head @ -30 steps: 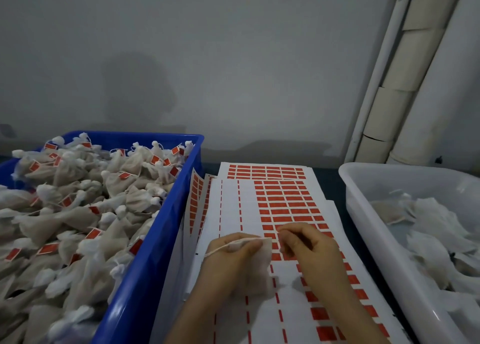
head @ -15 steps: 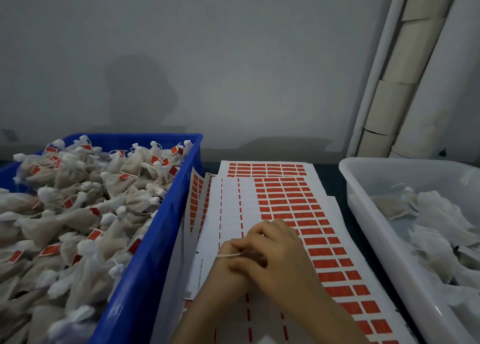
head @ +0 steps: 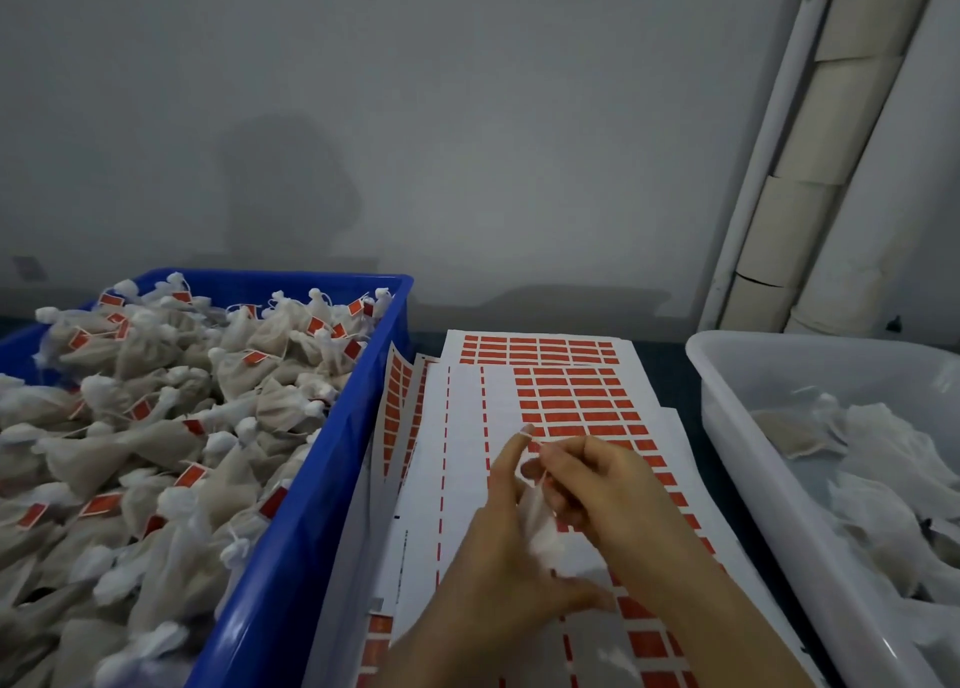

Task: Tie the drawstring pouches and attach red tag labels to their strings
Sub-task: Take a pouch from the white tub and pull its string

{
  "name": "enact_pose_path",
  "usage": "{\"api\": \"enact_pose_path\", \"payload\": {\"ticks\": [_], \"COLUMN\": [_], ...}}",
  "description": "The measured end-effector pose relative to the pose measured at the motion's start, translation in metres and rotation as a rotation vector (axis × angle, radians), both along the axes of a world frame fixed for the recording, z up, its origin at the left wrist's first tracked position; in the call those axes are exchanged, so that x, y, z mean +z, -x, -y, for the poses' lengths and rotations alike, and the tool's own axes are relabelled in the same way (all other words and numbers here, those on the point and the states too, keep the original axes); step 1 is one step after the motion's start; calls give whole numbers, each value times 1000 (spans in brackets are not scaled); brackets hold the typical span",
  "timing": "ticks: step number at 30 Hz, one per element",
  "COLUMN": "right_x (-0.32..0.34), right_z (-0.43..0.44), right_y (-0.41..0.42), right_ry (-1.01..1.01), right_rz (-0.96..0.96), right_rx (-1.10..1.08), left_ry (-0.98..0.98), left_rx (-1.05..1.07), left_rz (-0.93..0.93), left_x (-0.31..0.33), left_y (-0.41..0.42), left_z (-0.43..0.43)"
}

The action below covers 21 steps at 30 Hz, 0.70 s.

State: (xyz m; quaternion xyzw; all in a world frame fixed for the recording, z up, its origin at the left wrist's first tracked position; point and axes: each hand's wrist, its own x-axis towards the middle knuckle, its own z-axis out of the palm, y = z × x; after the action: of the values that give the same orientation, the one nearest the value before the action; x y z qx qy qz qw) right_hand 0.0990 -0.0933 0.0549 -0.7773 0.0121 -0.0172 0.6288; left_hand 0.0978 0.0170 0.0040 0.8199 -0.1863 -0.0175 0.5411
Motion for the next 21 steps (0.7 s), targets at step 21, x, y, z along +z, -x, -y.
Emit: {"api": "enact_pose_path", "payload": {"ticks": [21], "right_x": [-12], "right_z": [14], "right_y": [7], "right_ry": [-272], "right_rz": [165], "right_rx": [-68], "left_ry": [196], "left_rx": [207], "left_rz": [58], "left_x": [6], "left_y": [2], "left_z": [0]}}
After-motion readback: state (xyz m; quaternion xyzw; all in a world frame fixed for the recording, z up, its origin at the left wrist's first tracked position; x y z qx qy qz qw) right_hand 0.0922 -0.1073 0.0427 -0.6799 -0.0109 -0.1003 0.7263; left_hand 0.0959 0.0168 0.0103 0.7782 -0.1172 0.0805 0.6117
